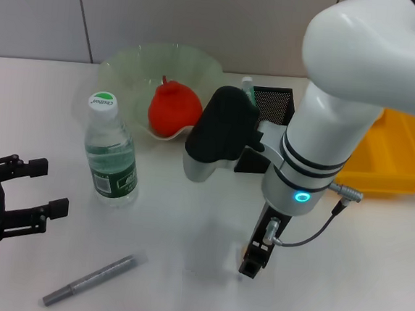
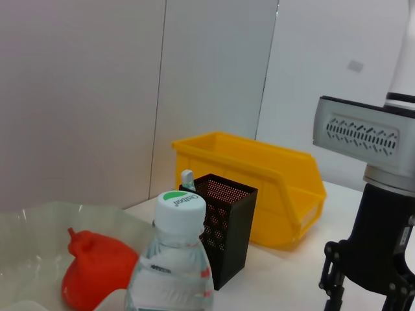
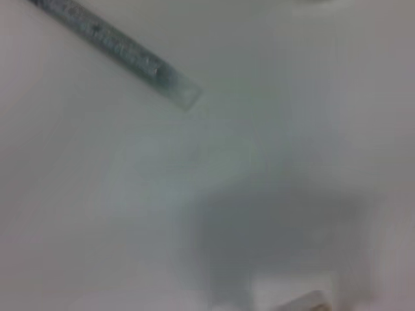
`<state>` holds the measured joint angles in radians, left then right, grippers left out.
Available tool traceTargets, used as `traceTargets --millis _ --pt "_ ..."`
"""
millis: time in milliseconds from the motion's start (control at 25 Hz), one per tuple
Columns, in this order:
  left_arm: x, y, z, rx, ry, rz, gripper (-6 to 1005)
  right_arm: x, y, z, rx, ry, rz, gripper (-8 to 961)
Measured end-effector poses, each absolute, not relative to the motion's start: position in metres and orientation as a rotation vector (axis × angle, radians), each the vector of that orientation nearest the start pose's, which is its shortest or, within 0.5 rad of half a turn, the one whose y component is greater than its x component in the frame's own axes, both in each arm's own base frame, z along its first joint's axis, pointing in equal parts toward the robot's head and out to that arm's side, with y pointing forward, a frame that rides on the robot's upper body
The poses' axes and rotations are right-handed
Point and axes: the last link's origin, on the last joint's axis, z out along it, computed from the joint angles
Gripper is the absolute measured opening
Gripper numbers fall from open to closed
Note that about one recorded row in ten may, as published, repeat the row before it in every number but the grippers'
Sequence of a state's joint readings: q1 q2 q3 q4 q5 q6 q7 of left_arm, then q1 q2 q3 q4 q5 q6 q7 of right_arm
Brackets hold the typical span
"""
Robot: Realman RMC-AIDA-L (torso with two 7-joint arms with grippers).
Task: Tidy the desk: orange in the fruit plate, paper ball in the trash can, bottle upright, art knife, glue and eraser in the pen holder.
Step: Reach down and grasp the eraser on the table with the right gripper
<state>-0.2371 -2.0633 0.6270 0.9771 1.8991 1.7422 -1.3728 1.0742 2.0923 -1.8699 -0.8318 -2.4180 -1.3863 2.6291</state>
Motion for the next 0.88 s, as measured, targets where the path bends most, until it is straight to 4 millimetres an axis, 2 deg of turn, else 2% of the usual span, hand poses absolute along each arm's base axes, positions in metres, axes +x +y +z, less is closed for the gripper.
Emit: traceTargets --millis 120,560,880 --pt "-0.3088 0.2640 0.0745 -2.562 -0.550 -0.668 804 0.1136 0.3561 -0.1107 -2.797 0.479 -0.983 552" --pt "-0.3101 0.2625 0.0743 -2.560 -0.556 -0.667 803 0.1167 0.3535 -0.1152 -2.794 0.429 -1.003 535" --pt "-0.3107 0.2617 0.0742 -2.560 -0.560 -0.667 803 0.1110 0.3532 -0.1166 -2.799 0.391 -0.985 536"
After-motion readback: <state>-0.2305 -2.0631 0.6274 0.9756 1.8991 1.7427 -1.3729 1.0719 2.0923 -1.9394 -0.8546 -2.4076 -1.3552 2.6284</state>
